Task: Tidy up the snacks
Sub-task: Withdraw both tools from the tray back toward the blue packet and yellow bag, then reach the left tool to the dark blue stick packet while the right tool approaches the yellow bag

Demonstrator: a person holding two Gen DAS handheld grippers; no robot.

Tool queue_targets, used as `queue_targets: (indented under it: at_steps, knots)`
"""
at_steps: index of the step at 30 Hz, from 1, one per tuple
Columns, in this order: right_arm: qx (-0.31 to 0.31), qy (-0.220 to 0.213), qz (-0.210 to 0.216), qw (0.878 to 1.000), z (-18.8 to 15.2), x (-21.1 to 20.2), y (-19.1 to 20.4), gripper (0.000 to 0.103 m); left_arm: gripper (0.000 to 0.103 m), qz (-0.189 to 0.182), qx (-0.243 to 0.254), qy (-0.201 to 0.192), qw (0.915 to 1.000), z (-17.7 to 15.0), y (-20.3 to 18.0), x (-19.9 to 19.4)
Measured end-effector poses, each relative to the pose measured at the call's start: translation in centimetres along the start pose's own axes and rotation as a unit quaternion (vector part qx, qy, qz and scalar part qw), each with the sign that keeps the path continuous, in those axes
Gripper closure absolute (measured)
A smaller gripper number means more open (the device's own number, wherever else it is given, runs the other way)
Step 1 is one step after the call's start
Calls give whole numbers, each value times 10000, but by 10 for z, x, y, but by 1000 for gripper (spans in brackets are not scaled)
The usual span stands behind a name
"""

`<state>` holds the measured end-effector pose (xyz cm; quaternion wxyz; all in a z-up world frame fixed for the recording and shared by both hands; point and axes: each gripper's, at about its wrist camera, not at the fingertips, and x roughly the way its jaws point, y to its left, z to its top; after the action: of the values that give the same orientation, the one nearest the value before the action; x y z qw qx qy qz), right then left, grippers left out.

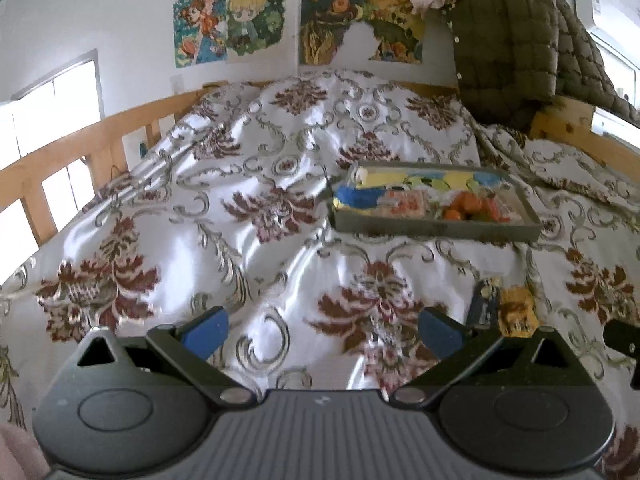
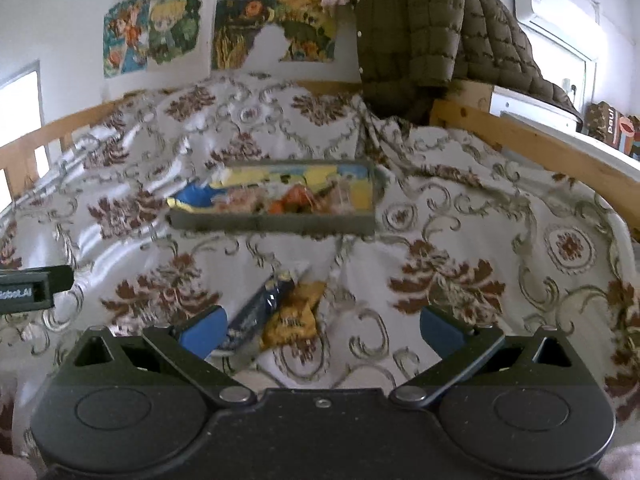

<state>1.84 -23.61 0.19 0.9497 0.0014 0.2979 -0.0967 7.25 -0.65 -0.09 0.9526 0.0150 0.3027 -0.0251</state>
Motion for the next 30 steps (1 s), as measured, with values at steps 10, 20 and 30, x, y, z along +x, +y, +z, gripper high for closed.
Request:
queue_targets:
  at_steps: [10,20,30]
  knots:
    - [0,542,-194,9983,-9,9,1,1,0,-178,405,307,9986,-17,-17,0]
    - [-280,880,-192,9955,-10,22,9,1,0,-156,518,540,9971,-19,-21,9]
    - [-390,1061,-223,9933,-11,32,14,1,0,-185,435,761,9960,-18,-17,20]
